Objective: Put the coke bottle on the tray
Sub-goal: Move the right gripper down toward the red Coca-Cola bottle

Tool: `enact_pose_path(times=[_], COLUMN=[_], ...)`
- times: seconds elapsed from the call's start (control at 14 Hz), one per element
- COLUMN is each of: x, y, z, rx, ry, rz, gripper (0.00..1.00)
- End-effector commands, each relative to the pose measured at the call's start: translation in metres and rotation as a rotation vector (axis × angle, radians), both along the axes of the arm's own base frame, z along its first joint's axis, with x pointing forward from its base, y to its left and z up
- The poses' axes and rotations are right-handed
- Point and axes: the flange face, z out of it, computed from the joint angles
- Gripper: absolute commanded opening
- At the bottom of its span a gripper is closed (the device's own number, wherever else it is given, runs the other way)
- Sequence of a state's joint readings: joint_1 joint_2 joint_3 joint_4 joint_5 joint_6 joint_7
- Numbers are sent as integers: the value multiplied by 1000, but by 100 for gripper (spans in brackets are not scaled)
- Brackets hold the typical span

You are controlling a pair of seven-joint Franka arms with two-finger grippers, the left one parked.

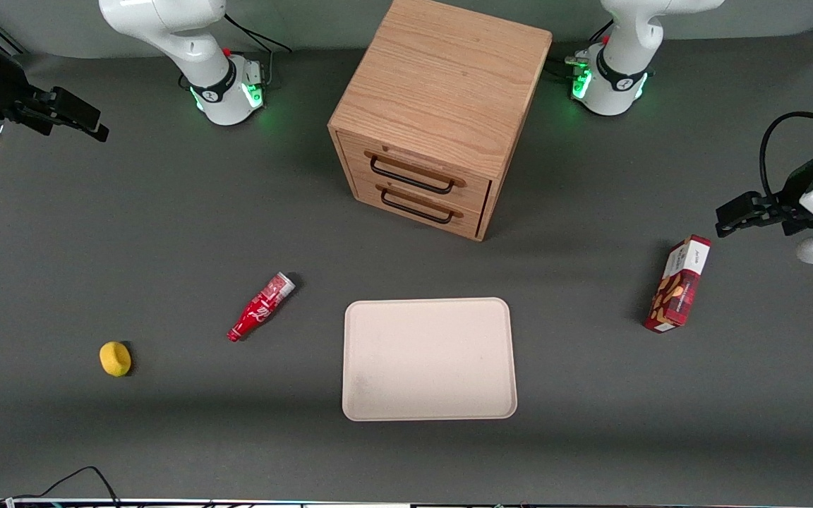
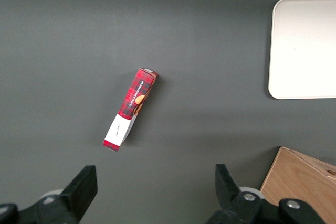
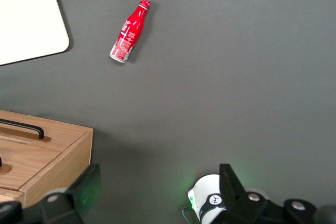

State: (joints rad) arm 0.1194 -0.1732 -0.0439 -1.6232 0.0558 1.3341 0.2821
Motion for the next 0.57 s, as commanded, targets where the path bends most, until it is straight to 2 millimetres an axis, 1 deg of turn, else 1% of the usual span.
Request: enact_pose_path(times=[0.0, 0.29, 0.43, 0.5], x=[1, 3, 8, 8], y=[-2, -1, -1, -1], z=[4, 1, -9, -11], rx=[-8, -19, -20, -21], ry=[7, 12, 35, 46], rz=[7, 18, 21, 20], gripper=[100, 100, 100, 100])
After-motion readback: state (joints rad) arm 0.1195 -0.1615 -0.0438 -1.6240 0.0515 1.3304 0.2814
